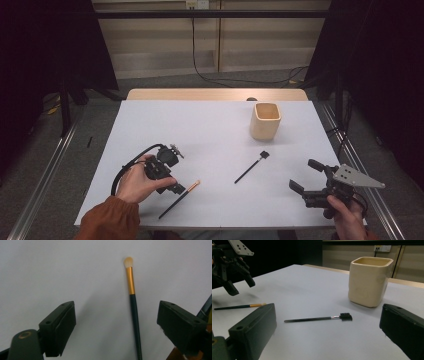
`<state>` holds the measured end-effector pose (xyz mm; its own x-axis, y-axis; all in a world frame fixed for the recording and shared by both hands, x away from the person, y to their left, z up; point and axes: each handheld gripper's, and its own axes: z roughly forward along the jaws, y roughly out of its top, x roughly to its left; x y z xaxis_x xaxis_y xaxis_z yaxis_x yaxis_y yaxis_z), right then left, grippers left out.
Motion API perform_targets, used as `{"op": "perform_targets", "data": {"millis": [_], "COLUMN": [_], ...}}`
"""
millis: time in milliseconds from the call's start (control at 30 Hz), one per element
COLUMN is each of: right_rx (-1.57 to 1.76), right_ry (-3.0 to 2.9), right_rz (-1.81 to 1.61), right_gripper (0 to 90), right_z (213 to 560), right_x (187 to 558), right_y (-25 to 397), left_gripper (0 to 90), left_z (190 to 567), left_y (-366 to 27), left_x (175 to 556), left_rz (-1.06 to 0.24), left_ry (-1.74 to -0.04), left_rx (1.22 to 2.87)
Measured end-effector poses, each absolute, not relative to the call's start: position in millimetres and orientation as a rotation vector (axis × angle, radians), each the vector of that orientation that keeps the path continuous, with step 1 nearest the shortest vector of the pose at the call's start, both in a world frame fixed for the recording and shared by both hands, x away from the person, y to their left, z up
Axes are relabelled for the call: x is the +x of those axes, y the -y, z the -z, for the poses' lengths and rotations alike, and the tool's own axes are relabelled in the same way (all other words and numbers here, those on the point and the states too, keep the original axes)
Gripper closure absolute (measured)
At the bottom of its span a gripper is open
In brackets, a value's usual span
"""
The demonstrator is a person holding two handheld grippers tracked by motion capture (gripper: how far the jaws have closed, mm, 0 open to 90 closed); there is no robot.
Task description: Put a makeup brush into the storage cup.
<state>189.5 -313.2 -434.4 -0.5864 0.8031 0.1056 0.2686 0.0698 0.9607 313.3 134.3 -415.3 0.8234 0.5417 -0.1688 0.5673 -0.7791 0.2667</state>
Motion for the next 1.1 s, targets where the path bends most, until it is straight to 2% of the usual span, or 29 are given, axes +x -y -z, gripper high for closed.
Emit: {"op": "perform_targets", "data": {"millis": [67,467,800,900,1100], "right_rx": [1.059,1.053,1.052,1.052,1.051], "right_ry": [-1.897,-1.905,-1.907,-1.909,-1.915], "right_rz": [-1.535,-1.538,-1.535,-1.531,-1.531], "right_gripper": [0.2,0.2,0.2,0.2,0.2], "right_z": [434.5,434.5,434.7,434.9,435.2], "right_x": [189.6,189.6,189.5,189.7,189.8], "right_y": [312.9,312.2,312.1,311.9,311.7], "left_gripper": [14.5,19.6,47.9,53.1,57.9], "left_z": [417.1,428.4,438.6,440.1,440.8], "left_y": [-132.5,-127.3,-125.9,-124.3,-121.0], "left_x": [312.0,303.6,297.9,295.5,291.2], "left_rz": [0.116,0.156,0.199,0.191,0.133], "left_ry": [-0.842,-0.829,-0.829,-0.831,-0.819], "left_rx": [2.721,2.773,2.768,2.772,2.791]}}
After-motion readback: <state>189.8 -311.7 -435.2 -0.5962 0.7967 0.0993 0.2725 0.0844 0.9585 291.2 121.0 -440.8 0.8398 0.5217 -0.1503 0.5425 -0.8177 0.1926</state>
